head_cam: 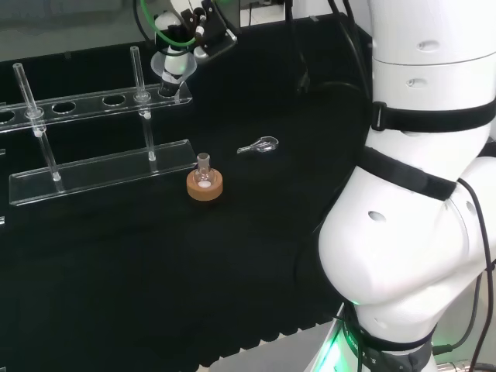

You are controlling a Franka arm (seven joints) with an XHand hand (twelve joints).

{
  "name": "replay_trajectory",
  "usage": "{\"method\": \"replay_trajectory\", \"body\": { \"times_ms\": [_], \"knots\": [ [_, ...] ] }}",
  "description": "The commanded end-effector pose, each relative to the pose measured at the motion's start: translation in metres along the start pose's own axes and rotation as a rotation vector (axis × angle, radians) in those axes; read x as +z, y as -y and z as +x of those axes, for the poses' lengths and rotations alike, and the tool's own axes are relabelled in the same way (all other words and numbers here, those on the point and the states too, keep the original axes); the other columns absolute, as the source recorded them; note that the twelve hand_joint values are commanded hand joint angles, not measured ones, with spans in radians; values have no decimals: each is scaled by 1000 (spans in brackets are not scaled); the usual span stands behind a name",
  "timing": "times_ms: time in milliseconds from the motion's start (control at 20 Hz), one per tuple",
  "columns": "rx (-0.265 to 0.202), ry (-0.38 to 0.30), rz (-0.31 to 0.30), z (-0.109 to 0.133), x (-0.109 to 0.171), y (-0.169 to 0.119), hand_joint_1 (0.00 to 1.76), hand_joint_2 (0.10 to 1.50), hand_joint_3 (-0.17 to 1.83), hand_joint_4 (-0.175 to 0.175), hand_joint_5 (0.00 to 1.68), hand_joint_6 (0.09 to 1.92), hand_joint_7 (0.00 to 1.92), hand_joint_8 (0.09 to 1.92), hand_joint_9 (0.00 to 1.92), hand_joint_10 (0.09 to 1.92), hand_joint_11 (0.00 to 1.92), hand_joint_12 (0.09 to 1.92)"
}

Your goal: Put the funnel back on the funnel stand.

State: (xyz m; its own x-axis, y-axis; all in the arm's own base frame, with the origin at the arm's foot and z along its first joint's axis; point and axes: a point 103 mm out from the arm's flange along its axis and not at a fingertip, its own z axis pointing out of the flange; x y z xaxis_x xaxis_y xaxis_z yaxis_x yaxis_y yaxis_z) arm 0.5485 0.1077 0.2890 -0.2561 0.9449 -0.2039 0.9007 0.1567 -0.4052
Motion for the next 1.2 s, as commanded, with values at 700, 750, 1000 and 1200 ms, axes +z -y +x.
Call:
{"method": "replay_trajectory", "body": {
  "times_ms": [700,750,1000,1200],
  "knots": [
    [-15,-15,2,-1,10,-14,943,1113,-163,0,761,754,640,690,1037,271,736,1132],
    [-15,-14,3,-1,10,-14,938,1115,-170,-6,737,750,625,693,1022,275,725,1141],
    [-19,-27,11,1,12,-12,899,1096,-175,-32,548,667,468,728,830,414,584,1233],
    [-23,-35,21,2,11,-8,861,1055,-175,-70,356,302,208,721,547,585,438,1296]
  ]
}}
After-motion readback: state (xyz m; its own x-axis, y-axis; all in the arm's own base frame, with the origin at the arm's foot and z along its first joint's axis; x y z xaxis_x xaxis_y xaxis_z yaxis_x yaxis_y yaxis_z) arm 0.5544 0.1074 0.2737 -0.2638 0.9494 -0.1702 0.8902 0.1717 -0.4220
